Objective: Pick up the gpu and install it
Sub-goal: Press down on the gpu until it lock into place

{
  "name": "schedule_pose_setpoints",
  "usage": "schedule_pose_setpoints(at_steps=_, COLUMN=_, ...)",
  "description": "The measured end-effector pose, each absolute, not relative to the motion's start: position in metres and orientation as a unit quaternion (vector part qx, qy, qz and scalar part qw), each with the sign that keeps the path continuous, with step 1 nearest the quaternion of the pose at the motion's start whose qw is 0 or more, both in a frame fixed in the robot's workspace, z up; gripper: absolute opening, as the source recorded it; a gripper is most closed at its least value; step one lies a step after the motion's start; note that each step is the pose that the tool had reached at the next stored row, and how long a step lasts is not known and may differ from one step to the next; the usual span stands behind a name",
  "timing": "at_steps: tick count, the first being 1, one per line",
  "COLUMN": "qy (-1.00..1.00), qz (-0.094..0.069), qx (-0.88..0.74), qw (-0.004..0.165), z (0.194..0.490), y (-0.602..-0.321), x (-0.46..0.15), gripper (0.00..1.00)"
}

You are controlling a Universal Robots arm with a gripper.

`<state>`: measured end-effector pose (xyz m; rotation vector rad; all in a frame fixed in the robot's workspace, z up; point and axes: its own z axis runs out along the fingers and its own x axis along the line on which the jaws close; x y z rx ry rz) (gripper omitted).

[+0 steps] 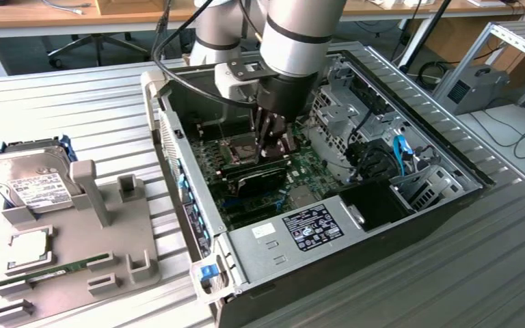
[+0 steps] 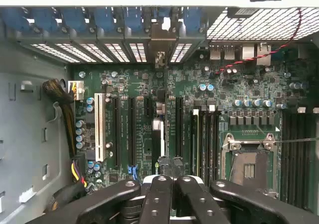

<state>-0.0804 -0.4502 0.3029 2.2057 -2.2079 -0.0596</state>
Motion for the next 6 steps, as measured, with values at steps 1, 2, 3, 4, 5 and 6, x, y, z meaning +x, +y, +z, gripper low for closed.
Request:
schedule_pose_setpoints(at_steps=1, qy=-0.707, qz=-0.019, qx=0.707, qw=0.010, z=0.3031, y=-0.4502, x=-0.0804, gripper=0.11)
schedule_pose_setpoints(at_steps=2, qy=-0.707, qz=-0.019, qx=0.707, qw=0.010, z=0.3031, y=-0.4502, x=-0.0804, gripper=0.11)
schedule_pose_setpoints(at_steps=3, qy=-0.707, qz=-0.019, qx=0.707, qw=0.010, z=0.3031, y=-0.4502, x=-0.0804, gripper=0.11)
schedule_pose_setpoints(at_steps=4, qy=-0.707, qz=-0.019, qx=0.707, qw=0.010, z=0.3031, y=-0.4502, x=-0.0804, gripper=0.11)
schedule_pose_setpoints(at_steps=5, qy=-0.707, qz=-0.019, qx=0.707, qw=0.010, z=0.3031, y=-0.4502, x=-0.0804, gripper=0.11)
schedule_pose_setpoints(at_steps=6, qy=-0.707, qz=-0.019, qx=0.707, qw=0.010, z=0.3031, y=-0.4502, x=-0.0804, gripper=0.11)
